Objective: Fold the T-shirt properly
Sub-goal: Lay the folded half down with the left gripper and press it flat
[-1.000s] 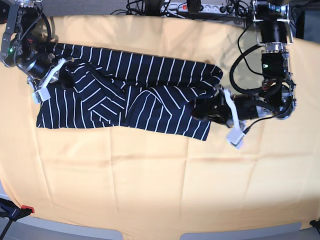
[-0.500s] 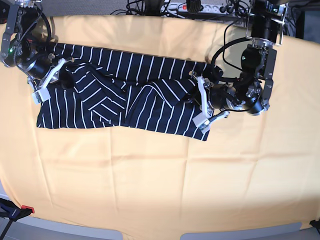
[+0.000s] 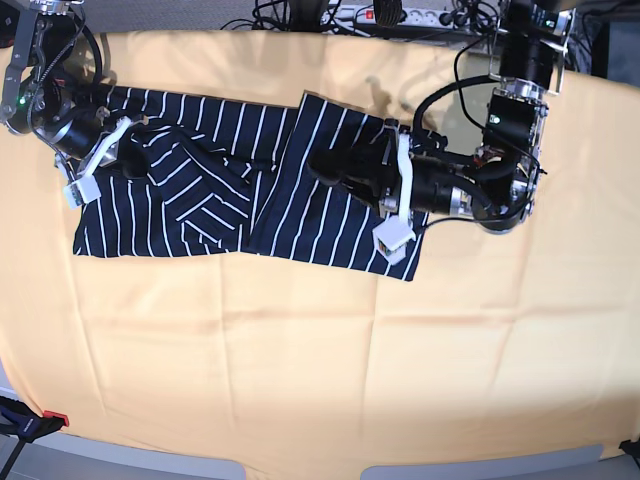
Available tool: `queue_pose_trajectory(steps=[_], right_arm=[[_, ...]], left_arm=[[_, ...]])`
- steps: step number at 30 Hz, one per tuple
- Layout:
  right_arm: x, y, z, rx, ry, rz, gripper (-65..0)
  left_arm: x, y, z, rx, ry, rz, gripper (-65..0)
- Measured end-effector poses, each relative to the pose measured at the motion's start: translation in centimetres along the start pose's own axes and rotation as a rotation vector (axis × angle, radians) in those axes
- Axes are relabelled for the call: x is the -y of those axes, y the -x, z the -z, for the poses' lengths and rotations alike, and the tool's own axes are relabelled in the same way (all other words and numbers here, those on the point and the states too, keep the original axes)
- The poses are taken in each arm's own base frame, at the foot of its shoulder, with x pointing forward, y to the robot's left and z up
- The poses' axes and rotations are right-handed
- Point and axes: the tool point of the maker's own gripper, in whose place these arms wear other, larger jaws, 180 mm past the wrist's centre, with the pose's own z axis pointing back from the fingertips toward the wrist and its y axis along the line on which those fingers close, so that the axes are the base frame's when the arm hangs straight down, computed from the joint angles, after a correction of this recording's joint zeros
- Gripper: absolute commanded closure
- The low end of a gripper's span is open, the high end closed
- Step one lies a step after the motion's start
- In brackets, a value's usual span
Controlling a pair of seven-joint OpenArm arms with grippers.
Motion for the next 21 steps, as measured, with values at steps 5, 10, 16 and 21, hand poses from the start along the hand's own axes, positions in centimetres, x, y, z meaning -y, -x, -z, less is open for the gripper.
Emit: queue_pose_trajectory(steps=[5,10,16,21], right_arm=[[-0.5,-0.6,-0.1,0.031,-0.031,0.015,0.0],[0.0,-3.4,-0.4,0.111,-0.042,0.023,0.0],[2.3,-6.3,-0.9,0.134,0.035,-0.028,-21.1],[8.6,-6.6,-4.3,0.138,0.292,0.077,-38.9]], left_arm=[[-4.9,-1.2,-4.0,0.016,-0.269,0.042,0.0],[-5.8,2.1,-2.4,-0.096,-0.326,0.030,0.0],[-7.1,5.8,-1.4,-0.231,-0.430,0.072,0.0],[-8.6,6.1,-1.4,-0.241,-0.531,0.061,0.0]])
